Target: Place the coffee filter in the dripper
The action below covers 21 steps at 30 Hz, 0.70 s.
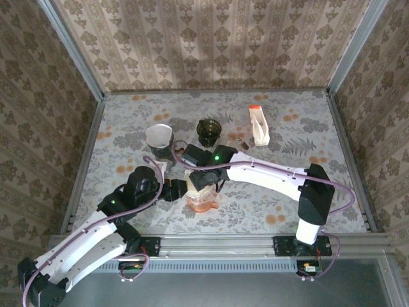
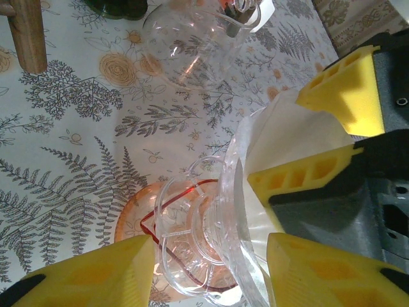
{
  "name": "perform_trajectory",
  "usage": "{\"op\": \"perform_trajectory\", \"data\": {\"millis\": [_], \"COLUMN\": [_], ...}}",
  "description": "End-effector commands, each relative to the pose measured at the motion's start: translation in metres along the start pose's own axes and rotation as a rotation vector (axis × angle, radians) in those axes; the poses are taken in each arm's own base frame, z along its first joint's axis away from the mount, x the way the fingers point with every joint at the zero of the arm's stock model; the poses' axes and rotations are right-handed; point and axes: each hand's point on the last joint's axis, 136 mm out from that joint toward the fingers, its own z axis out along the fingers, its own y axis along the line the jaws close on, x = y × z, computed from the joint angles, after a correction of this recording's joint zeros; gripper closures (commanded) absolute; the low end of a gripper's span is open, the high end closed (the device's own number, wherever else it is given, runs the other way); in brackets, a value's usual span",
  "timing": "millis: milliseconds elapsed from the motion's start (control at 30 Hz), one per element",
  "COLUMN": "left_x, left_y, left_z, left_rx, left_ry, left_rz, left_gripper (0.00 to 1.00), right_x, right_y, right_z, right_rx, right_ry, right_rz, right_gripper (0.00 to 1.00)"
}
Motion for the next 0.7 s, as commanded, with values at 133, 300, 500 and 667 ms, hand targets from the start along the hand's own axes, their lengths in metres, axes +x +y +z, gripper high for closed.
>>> {"op": "perform_trajectory", "data": {"millis": [133, 300, 500, 667], "left_x": [0.007, 0.008, 0.008, 0.009], "left_y": [0.004, 0.004, 0.004, 0.005], "left_z": [0.002, 0.003, 0.004, 0.005], "left_rx": [-0.006, -0.006, -0.004, -0.004], "left_ry": [0.020, 0.025, 0.023, 0.025], "left_rz": [-0.012, -0.013, -0.014, -0.017], "left_gripper": [0.49, 0.49, 0.49, 0.49], "right_x": [0.005, 0.012, 0.021, 0.027], "right_y": [0.000, -0.001, -0.002, -0.003], "right_z": [0.009, 0.020, 0.032, 0.038], "right_rx": [-0.002, 0.004, 0.017, 0.024], "right_ry": [0.049, 0.075, 0.099, 0.110], "right_rz": [-0.010, -0.008, -0.010, -0.007], "right_gripper": [0.30, 0.29, 0.30, 0.30]}}
